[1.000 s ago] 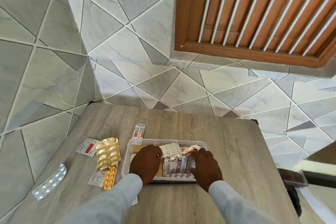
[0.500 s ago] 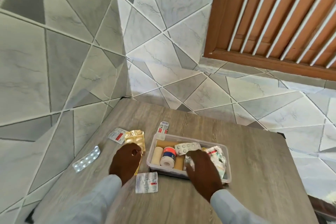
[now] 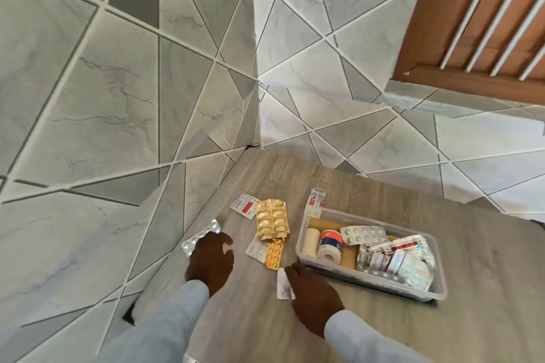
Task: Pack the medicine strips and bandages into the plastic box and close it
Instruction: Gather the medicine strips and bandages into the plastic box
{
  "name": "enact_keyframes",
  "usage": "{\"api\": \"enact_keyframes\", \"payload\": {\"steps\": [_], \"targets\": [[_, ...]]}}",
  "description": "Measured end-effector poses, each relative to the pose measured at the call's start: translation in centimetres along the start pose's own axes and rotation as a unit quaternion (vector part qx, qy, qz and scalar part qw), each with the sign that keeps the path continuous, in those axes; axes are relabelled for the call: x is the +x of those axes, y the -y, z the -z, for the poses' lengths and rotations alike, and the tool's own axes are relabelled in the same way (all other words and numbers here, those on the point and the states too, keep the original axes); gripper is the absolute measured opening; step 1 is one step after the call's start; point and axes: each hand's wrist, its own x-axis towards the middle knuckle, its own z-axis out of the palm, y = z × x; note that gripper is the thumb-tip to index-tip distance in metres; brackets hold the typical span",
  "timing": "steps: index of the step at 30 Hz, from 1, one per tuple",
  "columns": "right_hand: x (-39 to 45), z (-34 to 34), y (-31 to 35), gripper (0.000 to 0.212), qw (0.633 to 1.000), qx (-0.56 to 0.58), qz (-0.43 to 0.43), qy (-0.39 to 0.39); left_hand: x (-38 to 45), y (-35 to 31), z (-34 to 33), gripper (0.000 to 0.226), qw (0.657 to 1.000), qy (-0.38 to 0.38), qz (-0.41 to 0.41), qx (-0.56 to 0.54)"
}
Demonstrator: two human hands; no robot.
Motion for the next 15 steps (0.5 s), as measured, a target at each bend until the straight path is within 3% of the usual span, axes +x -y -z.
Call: {"api": "enact_keyframes", "payload": {"steps": [5, 11, 15], "targets": [[2.4, -0.9, 1.5, 0.066, 0.996, -0.021, -0.083, 0.033, 5.3, 3.7, 0.7, 0.034, 0.997, 0.021, -0.039, 0.056], [3.1, -1.4, 2.3, 0.057, 0.987, -0.020, -0.162, -0.001, 8.8, 6.3, -0.3, 0.046, 0.972, 0.122, -0.067, 0.188], [3.4, -1.3, 2.7, 0.047, 0.983, -0.028, -0.180, -0.002, 9.0, 6.9, -0.9, 0.052, 0.961, 0.138, -0.078, 0.227]]}}
